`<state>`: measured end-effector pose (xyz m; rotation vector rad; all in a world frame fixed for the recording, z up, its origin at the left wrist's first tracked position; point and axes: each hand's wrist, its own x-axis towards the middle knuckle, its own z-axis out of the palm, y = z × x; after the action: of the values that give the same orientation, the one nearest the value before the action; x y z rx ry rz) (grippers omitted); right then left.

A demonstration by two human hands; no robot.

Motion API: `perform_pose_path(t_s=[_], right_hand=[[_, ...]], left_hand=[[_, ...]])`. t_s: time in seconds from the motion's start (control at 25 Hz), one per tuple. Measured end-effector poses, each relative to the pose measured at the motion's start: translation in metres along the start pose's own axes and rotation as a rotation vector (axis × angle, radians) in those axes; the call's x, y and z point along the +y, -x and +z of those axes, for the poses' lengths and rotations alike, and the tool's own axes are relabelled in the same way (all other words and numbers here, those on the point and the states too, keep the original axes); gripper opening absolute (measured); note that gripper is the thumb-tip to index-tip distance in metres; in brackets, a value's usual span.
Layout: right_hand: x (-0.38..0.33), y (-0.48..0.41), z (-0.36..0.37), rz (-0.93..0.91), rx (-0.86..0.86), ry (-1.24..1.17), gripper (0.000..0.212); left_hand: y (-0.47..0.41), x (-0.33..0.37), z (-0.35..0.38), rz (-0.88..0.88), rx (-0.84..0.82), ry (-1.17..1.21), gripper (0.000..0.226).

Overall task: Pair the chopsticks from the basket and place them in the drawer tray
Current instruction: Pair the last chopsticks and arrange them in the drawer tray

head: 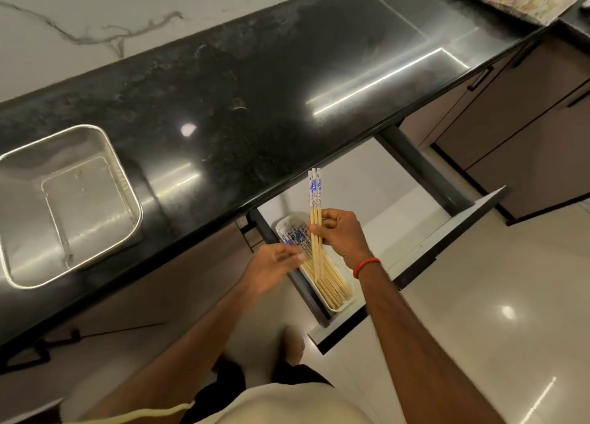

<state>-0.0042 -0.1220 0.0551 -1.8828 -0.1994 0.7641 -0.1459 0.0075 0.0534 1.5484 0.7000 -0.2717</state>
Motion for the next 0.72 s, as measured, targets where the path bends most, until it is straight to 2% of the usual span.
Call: perform_pose_path(t_s=[0.04,0.24,0.32,0.52,0.72], right_hand=[[0.009,-0.004,-0.002,0.012,0.0,0.053,0.022],[0.047,-0.018,0.002,0.047,-0.033,0.294,0.025],[0.059,-0.021,0.006,0.054,-0.047,0.36,0.02],[0.08,-0.029,0.015,0.064,-0.085,0.572,0.011],[0.088,-0.035,0.027,0.05,-0.099,0.725,0.015]], left_hand=[[-0.001,-0.005,-0.001,-0.024,0.031,0.006,0.001],[-0.003,-0.023,-0.003,-0.11,0.089,0.056,0.007],[-0.002,-0.027,-0.002,-0.138,0.107,0.094,0.01],[-0.001,-0.03,0.0,-0.166,0.116,0.092,0.012],[0.002,-0.031,0.003,-0.166,0.119,0.035,0.012]])
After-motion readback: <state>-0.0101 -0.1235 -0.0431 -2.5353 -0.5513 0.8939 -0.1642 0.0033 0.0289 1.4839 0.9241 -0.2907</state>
